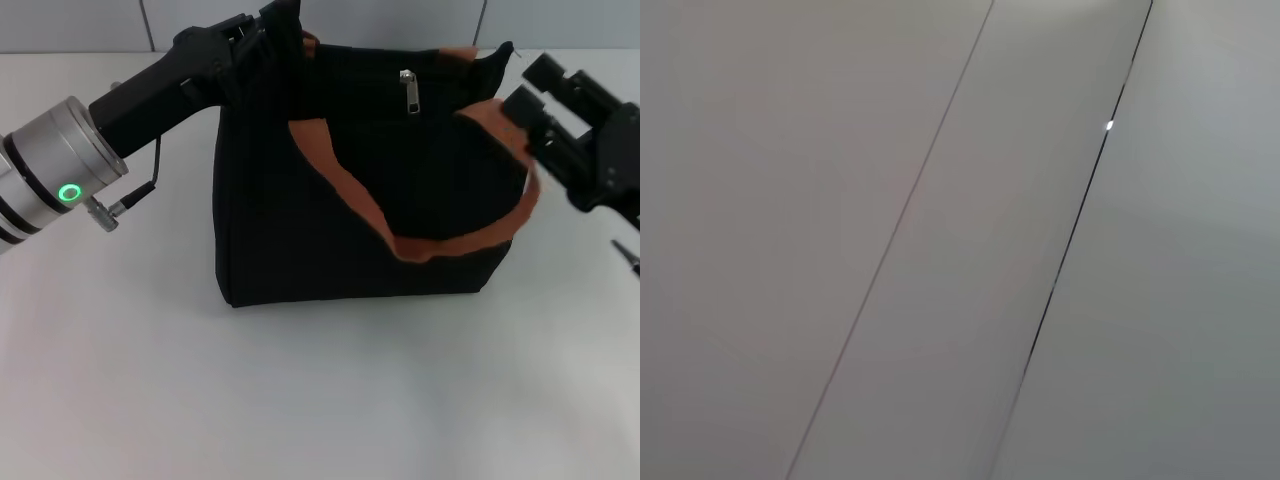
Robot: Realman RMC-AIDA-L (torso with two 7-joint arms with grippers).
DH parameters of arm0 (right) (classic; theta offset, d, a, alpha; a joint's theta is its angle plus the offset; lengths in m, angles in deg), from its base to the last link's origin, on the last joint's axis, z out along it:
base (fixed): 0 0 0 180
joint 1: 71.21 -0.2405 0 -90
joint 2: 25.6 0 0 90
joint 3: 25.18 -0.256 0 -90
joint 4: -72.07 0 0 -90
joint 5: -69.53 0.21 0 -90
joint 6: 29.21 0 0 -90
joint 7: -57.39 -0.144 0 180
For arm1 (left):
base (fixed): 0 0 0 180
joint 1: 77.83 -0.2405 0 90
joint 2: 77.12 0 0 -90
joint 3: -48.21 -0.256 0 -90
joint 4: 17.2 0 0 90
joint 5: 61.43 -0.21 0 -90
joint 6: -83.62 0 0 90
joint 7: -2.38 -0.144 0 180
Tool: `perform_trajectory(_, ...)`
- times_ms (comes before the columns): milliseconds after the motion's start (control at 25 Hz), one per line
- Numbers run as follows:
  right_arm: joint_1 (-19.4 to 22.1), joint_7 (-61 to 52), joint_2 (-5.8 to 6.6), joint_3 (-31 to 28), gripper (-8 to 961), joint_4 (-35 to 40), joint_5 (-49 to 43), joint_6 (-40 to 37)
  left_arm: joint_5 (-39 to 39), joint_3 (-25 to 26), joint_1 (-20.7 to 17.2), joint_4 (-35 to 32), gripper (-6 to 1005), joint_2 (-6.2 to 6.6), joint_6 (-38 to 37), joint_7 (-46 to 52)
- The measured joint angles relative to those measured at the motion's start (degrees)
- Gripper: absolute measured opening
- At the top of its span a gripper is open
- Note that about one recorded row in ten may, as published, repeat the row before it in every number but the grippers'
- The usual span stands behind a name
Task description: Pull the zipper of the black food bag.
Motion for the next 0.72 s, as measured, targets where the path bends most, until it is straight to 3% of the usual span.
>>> perform_trajectory(200, -3.7, -15.0, 1.36, 3.0, 502, 5.9, 0.9, 0.8, -0.1, 0.0, 0.1, 0.5, 32, 0.00, -0.6, 0.6)
perform_trajectory(480, -8.0, -37.5, 2.62, 8.9, 502, 8.5, 1.2, 0.9, -0.3, -0.1, 1.7, 1.4, 32, 0.00, -1.6, 0.4)
perform_trajectory(720, -9.9, -45.7, 2.47, 12.7, 502, 8.7, 1.3, 6.1, -0.3, -0.1, 2.9, 1.5, 32, 0.00, -4.2, 1.2)
